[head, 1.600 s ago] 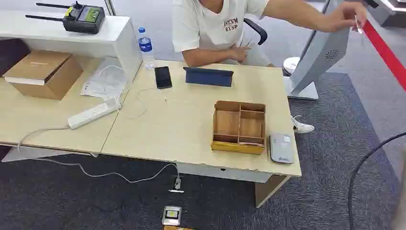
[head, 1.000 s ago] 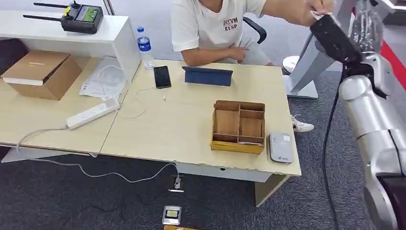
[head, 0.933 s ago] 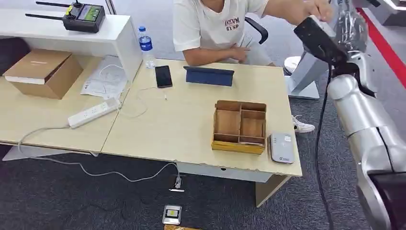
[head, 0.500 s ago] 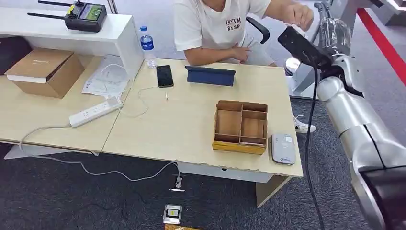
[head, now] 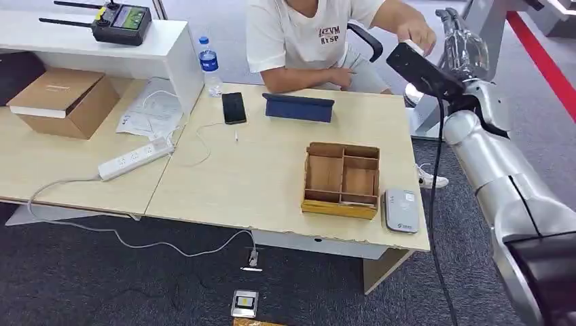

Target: Pass the card to the sensor for recognition and then transmit it.

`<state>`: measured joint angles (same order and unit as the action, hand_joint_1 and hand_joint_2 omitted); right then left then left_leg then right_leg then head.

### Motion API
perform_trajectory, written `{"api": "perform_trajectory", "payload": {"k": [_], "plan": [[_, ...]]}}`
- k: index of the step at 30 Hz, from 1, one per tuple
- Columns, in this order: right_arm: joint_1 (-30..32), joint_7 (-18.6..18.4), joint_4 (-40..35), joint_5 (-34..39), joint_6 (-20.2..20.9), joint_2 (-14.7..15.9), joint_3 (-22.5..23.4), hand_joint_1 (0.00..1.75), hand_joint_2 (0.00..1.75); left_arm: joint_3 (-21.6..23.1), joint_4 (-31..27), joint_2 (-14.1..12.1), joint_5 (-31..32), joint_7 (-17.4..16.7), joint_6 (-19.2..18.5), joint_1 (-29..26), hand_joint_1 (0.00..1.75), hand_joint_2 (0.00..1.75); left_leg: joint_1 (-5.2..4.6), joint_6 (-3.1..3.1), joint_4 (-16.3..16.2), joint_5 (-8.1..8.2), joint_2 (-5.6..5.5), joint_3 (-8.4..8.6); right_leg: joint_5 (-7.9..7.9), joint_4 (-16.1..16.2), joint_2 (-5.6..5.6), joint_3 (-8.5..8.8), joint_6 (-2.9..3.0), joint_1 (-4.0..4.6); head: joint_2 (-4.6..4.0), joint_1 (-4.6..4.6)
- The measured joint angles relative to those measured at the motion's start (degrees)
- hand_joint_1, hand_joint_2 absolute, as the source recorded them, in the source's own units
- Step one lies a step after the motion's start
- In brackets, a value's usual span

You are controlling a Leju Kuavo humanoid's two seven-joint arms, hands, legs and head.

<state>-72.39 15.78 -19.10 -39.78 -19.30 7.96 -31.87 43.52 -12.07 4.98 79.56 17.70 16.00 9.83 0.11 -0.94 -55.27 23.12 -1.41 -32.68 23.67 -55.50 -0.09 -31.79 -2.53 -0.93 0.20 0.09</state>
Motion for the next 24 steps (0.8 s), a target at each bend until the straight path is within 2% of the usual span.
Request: {"api": "perform_trajectory", "payload": {"k": [24], "plan": [[0.2, 0.5, 0.8, 0.6, 0.8, -1.3, -0.1, 1.75, 1.75, 0.0, -0.2, 0.0, -0.8, -1.1, 0.0, -0.3, 0.00, 0.00, 0.02, 0.00, 0.0, 0.00, 0.03, 0.00, 0.00, 0.0, 0.01, -0.03, 0.01, 0.02, -0.02, 0.00]]}}
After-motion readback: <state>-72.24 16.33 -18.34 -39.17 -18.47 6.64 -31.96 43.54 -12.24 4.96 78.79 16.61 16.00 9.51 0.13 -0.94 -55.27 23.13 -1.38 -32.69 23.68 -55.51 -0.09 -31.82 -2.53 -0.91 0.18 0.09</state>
